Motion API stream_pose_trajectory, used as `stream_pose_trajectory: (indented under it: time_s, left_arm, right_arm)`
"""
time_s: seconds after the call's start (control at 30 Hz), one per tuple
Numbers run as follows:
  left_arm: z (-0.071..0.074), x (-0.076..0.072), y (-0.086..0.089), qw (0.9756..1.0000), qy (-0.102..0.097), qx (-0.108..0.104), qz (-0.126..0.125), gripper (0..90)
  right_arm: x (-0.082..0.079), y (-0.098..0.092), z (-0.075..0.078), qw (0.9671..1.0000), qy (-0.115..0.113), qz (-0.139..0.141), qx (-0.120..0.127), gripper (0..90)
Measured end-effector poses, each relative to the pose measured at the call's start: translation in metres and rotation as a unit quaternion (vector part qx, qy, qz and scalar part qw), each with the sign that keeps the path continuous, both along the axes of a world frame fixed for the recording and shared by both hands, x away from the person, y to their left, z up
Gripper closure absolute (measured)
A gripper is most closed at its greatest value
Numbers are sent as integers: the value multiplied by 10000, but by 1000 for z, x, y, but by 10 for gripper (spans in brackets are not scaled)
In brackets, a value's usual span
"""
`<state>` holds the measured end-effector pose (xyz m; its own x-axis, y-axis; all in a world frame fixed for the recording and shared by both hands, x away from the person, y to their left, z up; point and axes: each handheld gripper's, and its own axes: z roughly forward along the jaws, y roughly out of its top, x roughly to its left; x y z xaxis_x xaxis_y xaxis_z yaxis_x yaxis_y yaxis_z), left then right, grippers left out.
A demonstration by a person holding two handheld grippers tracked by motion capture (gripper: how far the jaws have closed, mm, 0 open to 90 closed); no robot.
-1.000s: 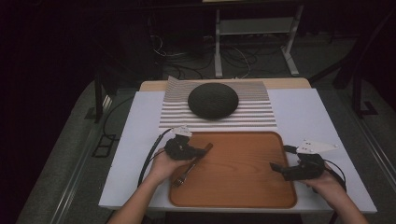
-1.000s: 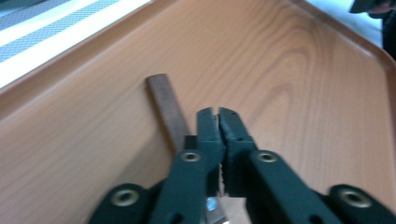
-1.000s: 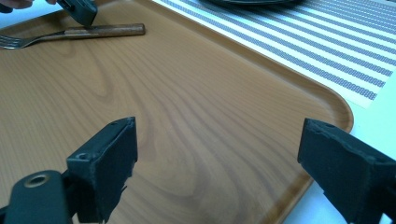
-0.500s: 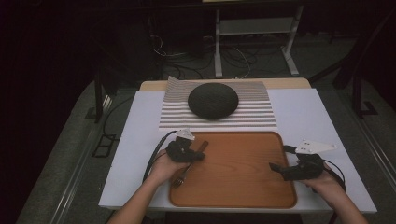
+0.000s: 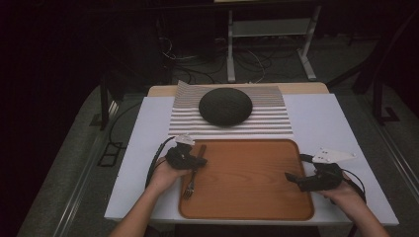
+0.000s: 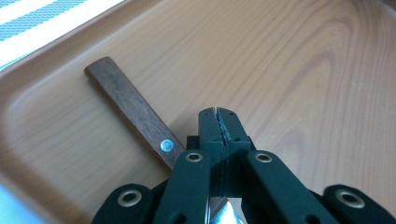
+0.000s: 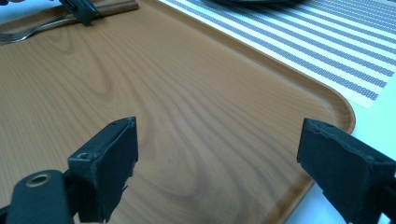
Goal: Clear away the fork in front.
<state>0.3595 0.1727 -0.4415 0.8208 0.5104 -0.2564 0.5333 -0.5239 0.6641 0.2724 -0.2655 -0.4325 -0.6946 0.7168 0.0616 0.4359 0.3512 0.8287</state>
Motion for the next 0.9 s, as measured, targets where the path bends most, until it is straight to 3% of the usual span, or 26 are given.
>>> stream_pose_trajectory:
  time_s: [0.23,0.27,0.43,0.6,0.67,0.73,0.77,0.83,0.9]
  left_arm:
    - [1,2,16,9997,-26,99,241,893]
    - [2,2,20,9996,-21,12,287,891]
    - [5,0,22,9996,-107,-15,268,851]
    - [11,-6,22,9993,-254,-190,185,783]
    - [15,-11,21,9991,-330,-212,174,645]
    - [19,-19,22,9984,-472,-226,217,599]
    - [23,-25,23,9977,-556,-301,227,505]
    - [25,-28,25,9971,-638,-343,238,477]
    - [28,-36,30,9956,-787,-429,269,346]
  right_arm:
    - [0,-1,1,10000,-13,-10,9,125]
    - [0,-1,0,10000,-13,-13,11,125]
    - [0,-1,0,10000,-21,2,1,125]
    - [0,-1,0,10000,-19,-5,7,125]
    - [0,-1,0,10000,-16,-3,2,125]
    - [0,-1,0,10000,-15,0,2,125]
    - [-1,-1,1,10000,-17,4,4,125]
    - [-1,-1,1,10000,-18,7,5,125]
    - [-1,-1,1,10000,-15,9,7,125]
